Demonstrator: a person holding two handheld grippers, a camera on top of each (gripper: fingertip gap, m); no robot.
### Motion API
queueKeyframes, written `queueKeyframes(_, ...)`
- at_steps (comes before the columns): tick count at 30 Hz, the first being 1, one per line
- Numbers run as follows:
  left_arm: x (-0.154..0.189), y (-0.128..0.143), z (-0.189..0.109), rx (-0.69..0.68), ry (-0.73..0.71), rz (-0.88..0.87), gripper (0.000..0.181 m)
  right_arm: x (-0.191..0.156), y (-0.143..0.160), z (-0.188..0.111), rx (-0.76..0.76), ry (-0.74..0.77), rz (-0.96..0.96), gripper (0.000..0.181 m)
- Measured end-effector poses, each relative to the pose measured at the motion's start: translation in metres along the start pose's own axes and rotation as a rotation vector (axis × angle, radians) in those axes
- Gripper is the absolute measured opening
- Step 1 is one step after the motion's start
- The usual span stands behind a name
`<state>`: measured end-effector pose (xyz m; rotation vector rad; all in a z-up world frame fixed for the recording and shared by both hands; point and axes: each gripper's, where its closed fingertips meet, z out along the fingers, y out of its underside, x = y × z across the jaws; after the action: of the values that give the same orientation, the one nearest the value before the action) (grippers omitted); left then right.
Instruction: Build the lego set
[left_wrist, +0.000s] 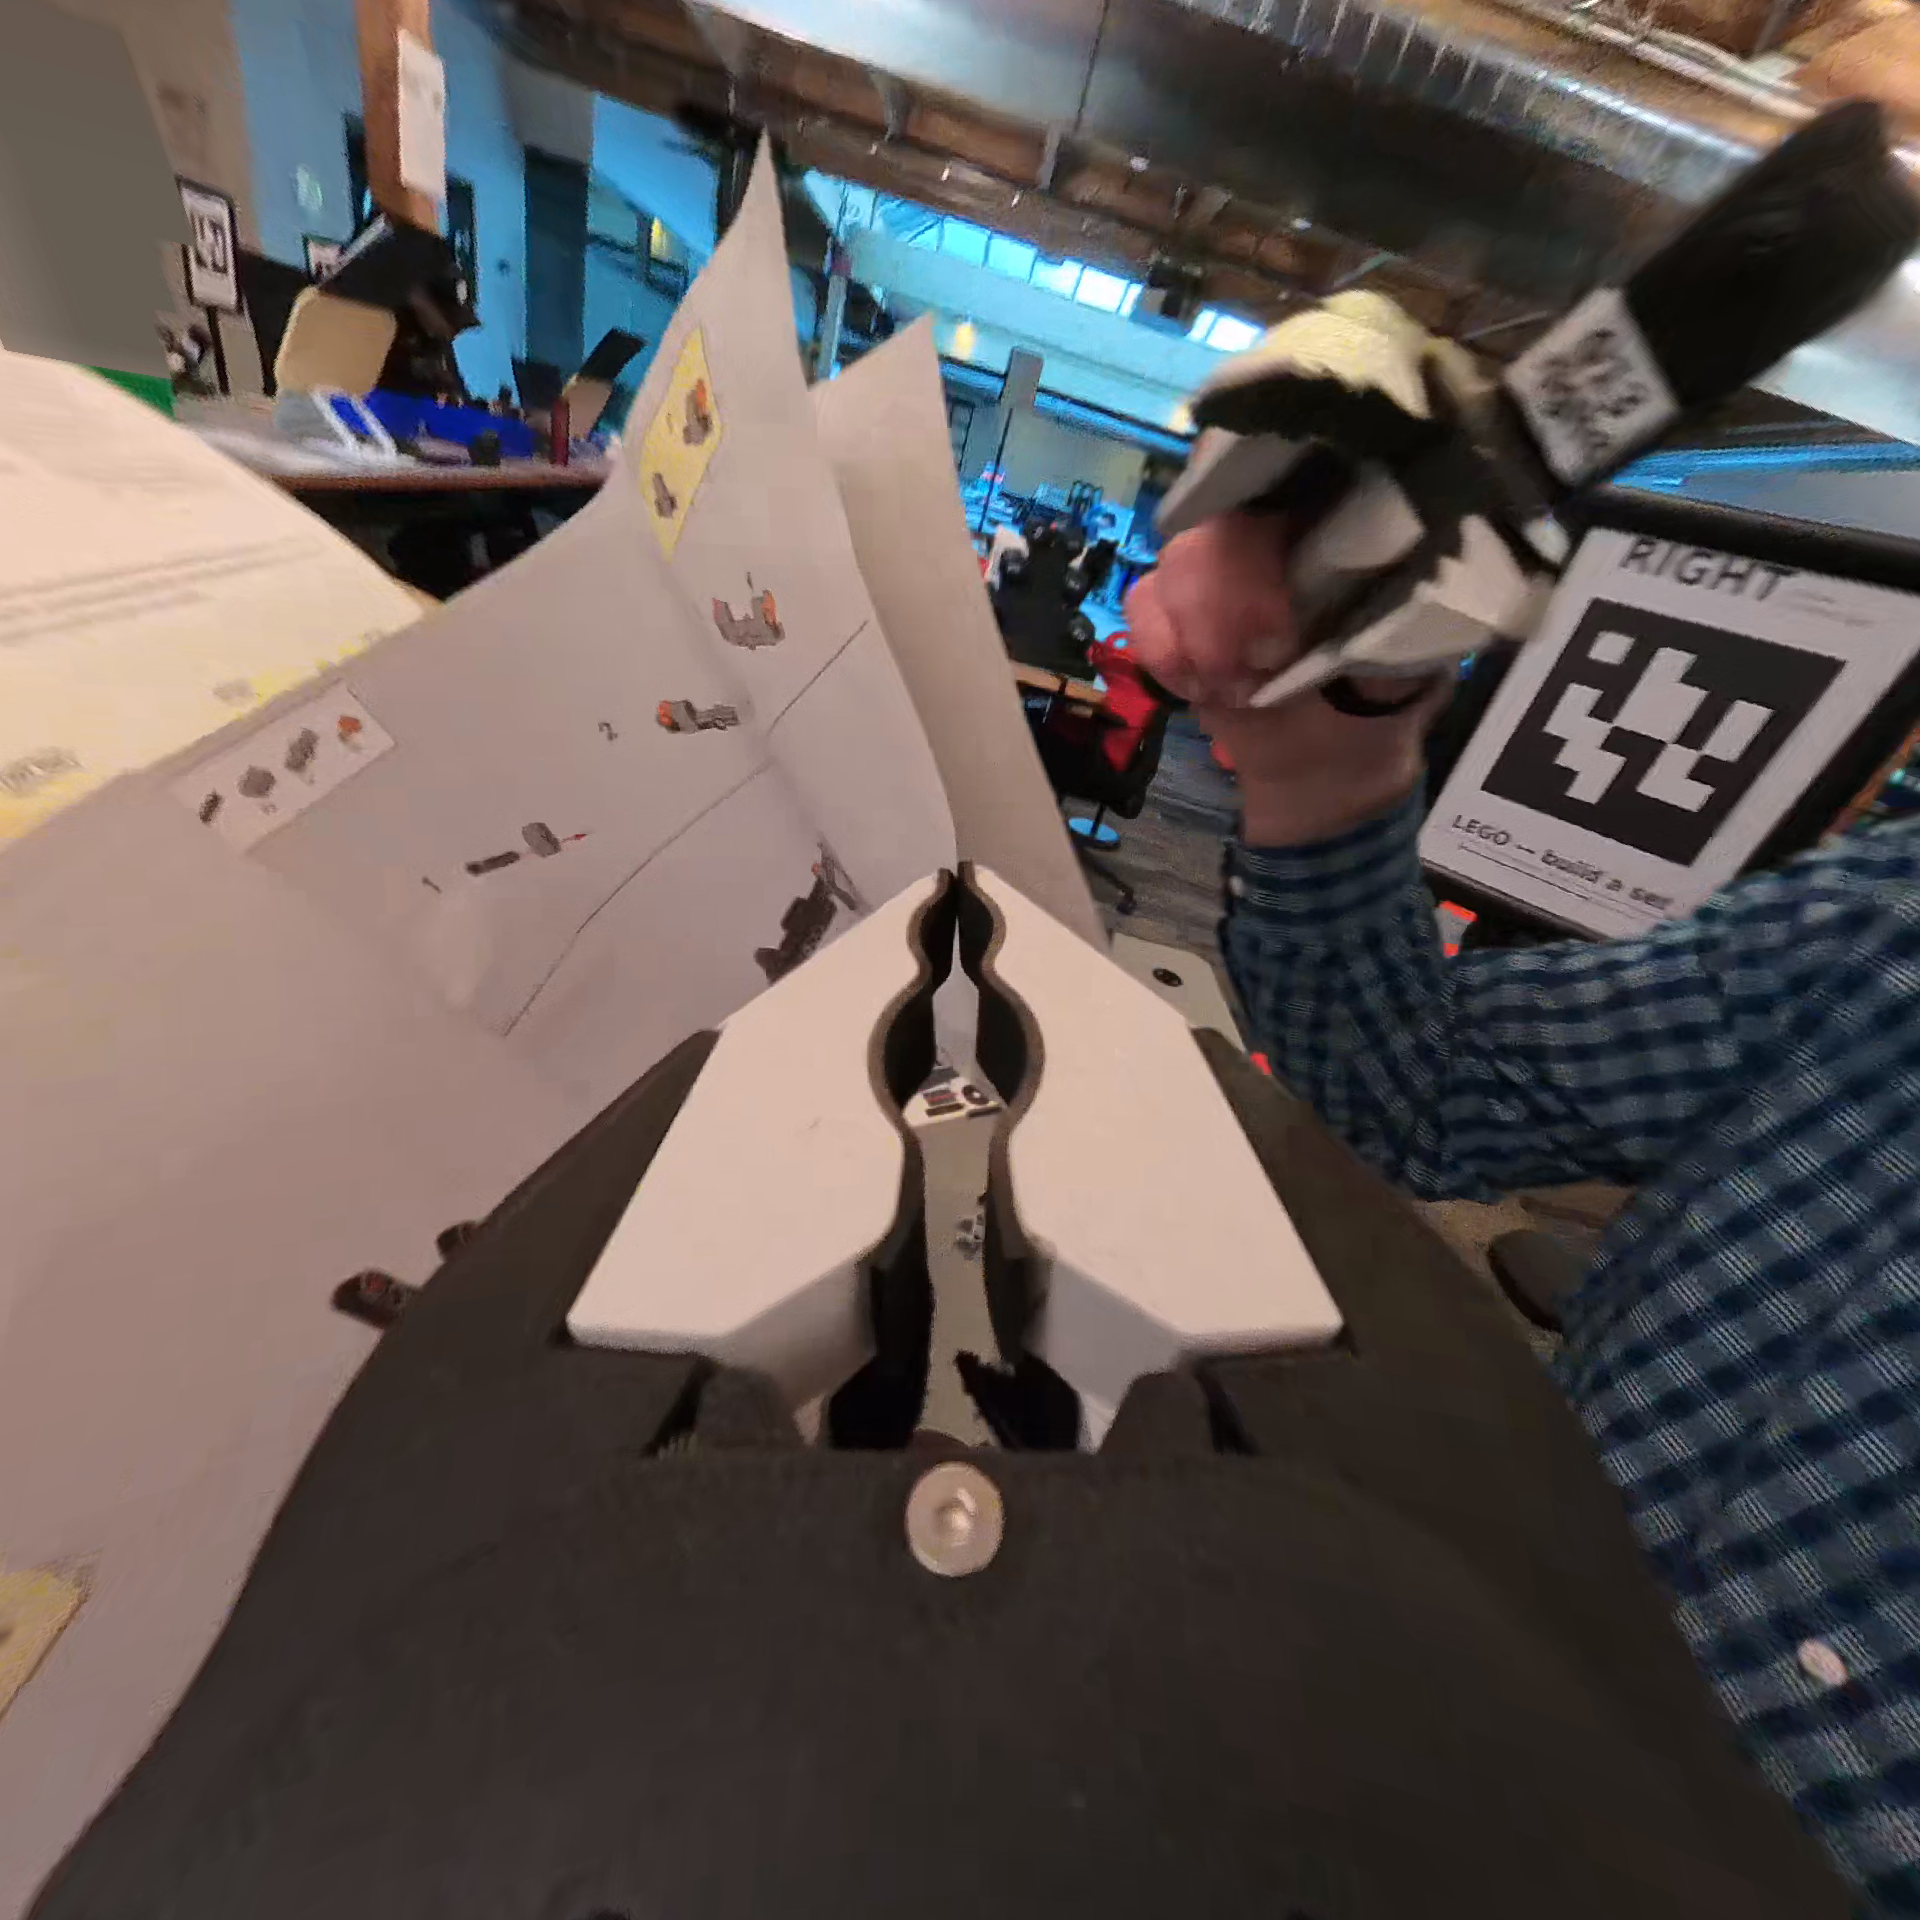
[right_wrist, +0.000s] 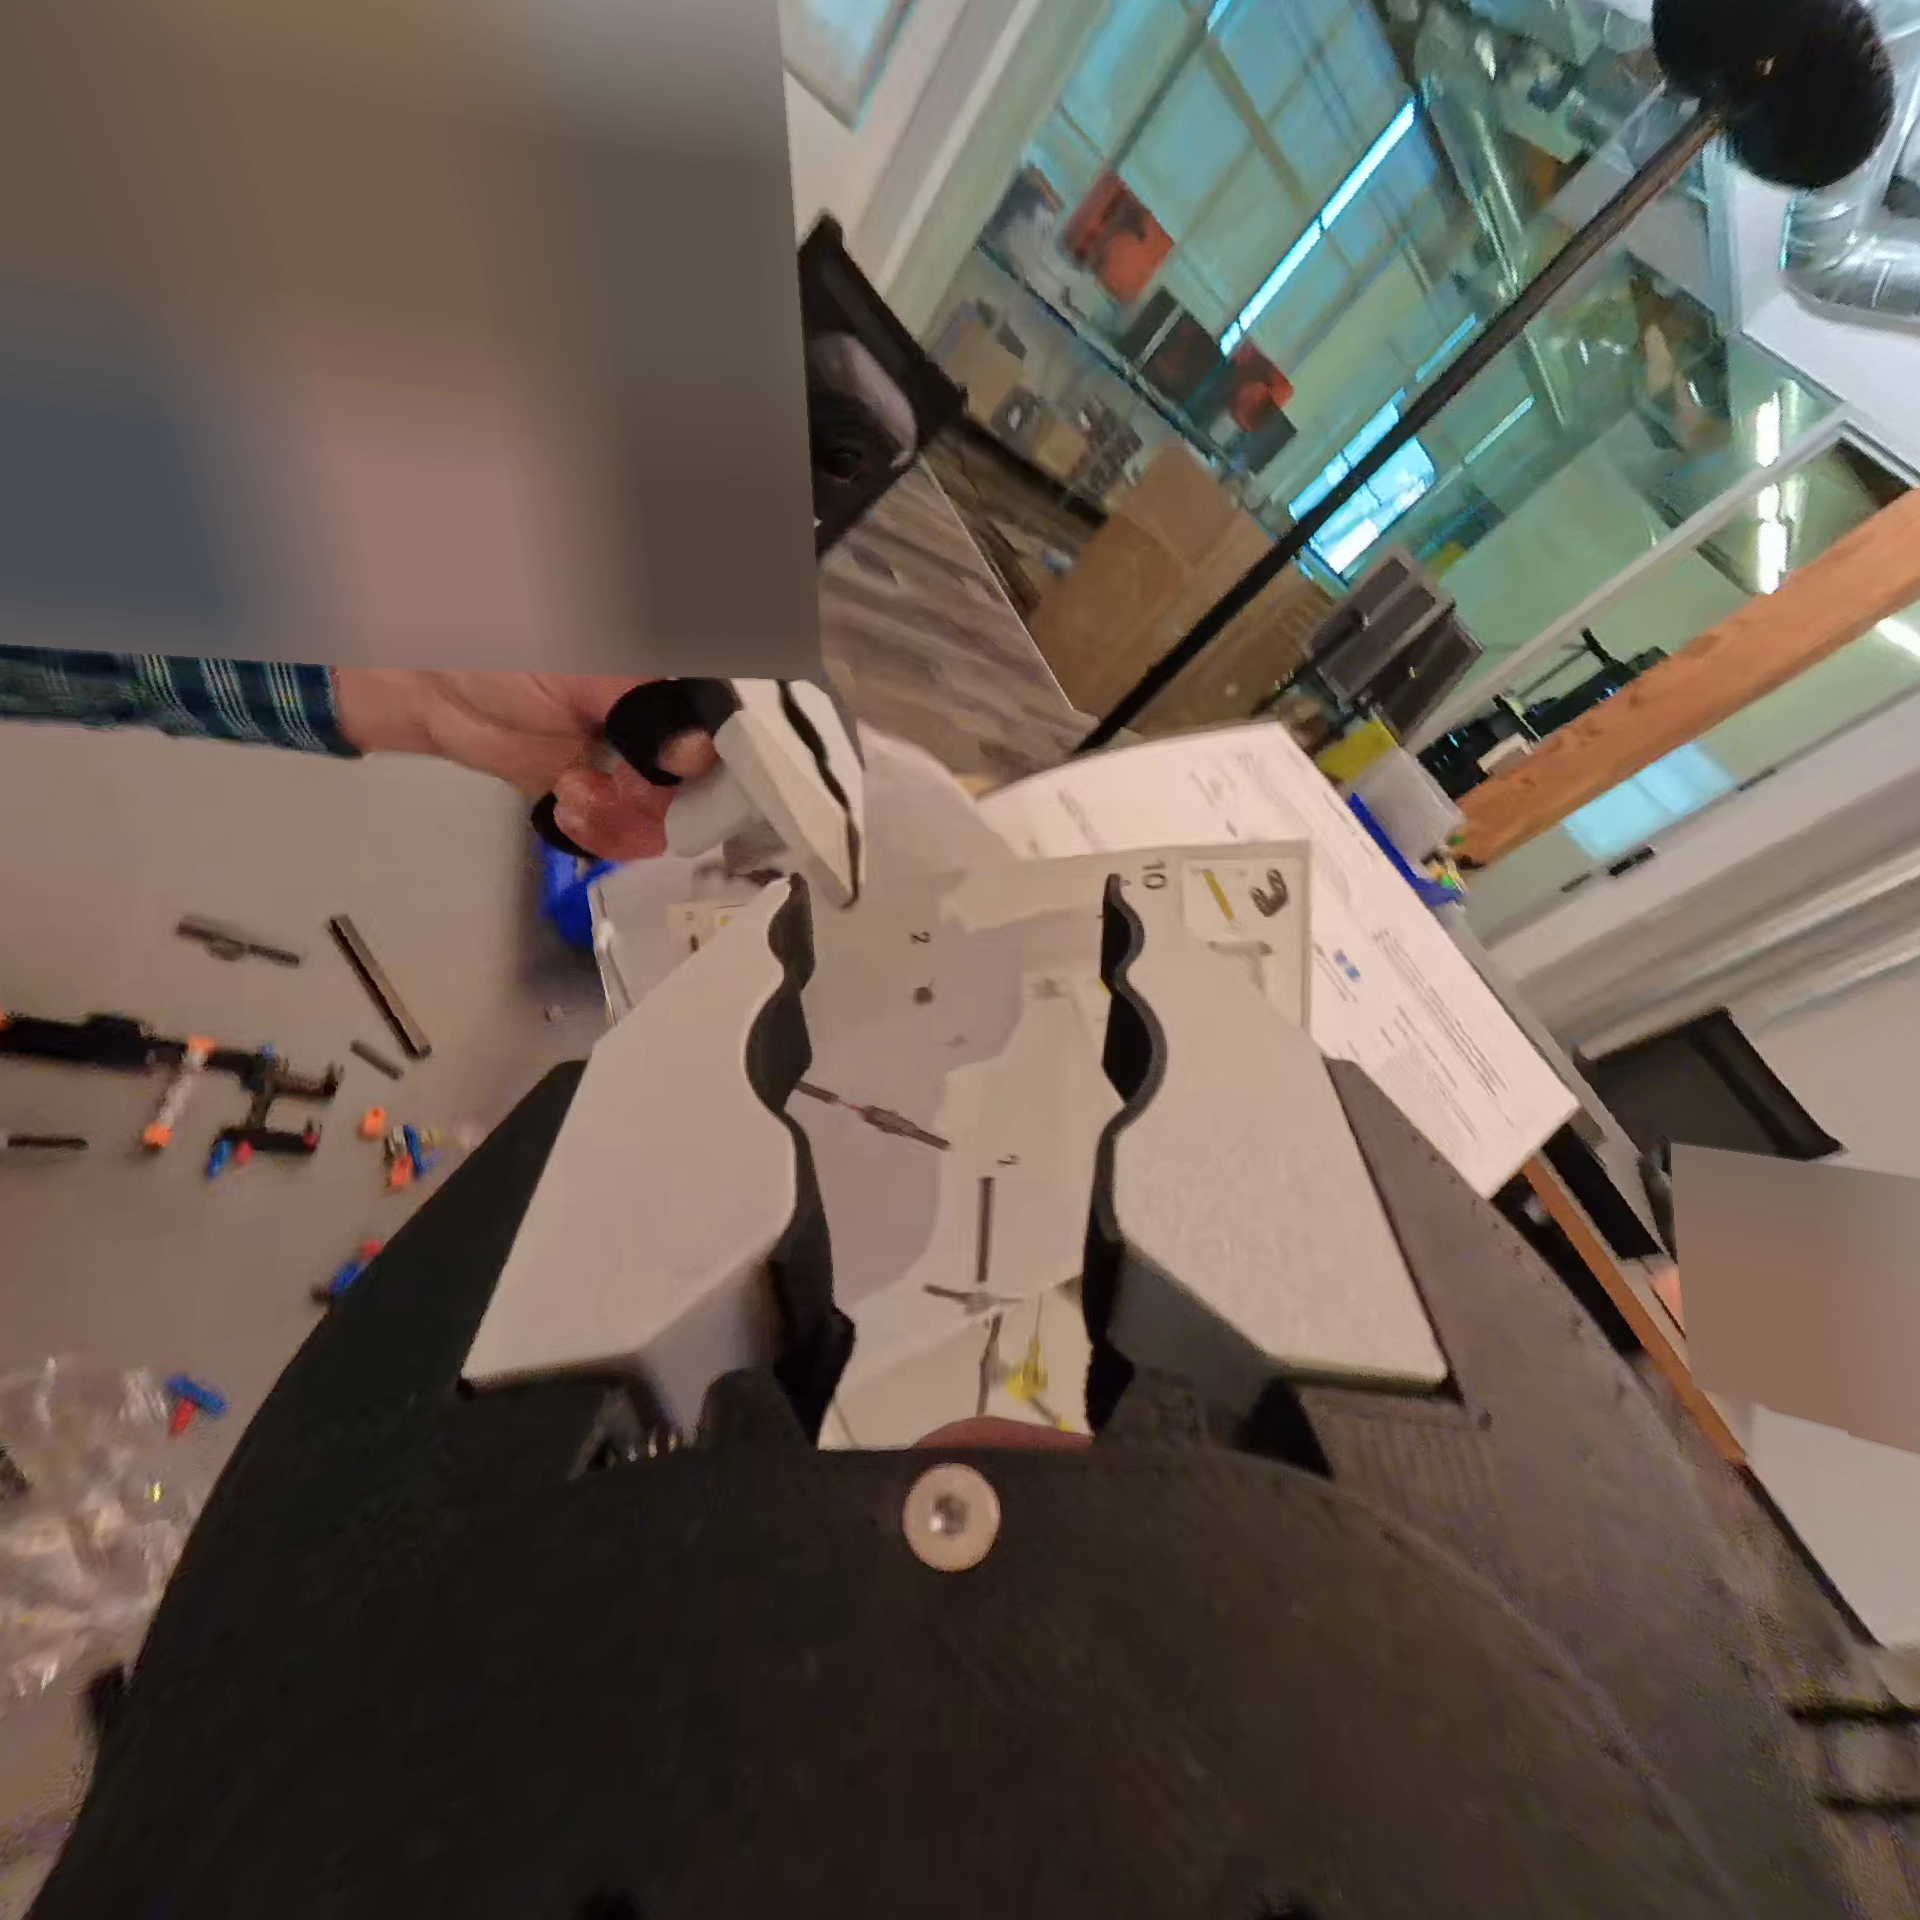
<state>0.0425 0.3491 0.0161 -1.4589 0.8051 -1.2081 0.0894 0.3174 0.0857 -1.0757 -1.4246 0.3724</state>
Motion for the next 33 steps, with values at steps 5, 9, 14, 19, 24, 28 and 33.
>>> queueKeyframes(5, -0.017, 0.012, 0.015, -0.017, -0.084, -0.020, 0.000, -0.022, 0.063, 0.008, -0.251, -0.016, -0.067, 0.047)
queueKeyframes(9, -0.016, 0.008, -0.030, 0.039, -0.178, 0.004, 0.000, -0.004, 0.124, 0.003, -0.422, 0.054, -0.041, 0.046)
queueKeyframes(14, -0.026, 0.018, -0.105, 0.085, -0.357, -0.014, 0.000, 0.006, 0.161, 0.000, -0.417, 0.059, 0.073, 0.045)
queueKeyframes(19, -0.045, 0.051, -0.159, 0.084, -0.533, -0.055, 0.000, 0.019, 0.204, 0.001, -0.426, 0.100, 0.165, 0.045)
queueKeyframes(24, -0.060, 0.074, -0.185, 0.094, -0.622, -0.101, 0.000, 0.026, 0.240, 0.003, -0.464, 0.121, 0.204, 0.047)
queueKeyframes(28, -0.069, 0.091, -0.201, 0.091, -0.690, -0.122, 0.000, 0.027, 0.253, 0.004, -0.458, 0.128, 0.207, 0.046)
queueKeyframes(33, -0.076, 0.114, -0.210, 0.085, -0.743, -0.152, 0.000, 0.023, 0.257, 0.011, -0.457, 0.124, 0.196, 0.046)
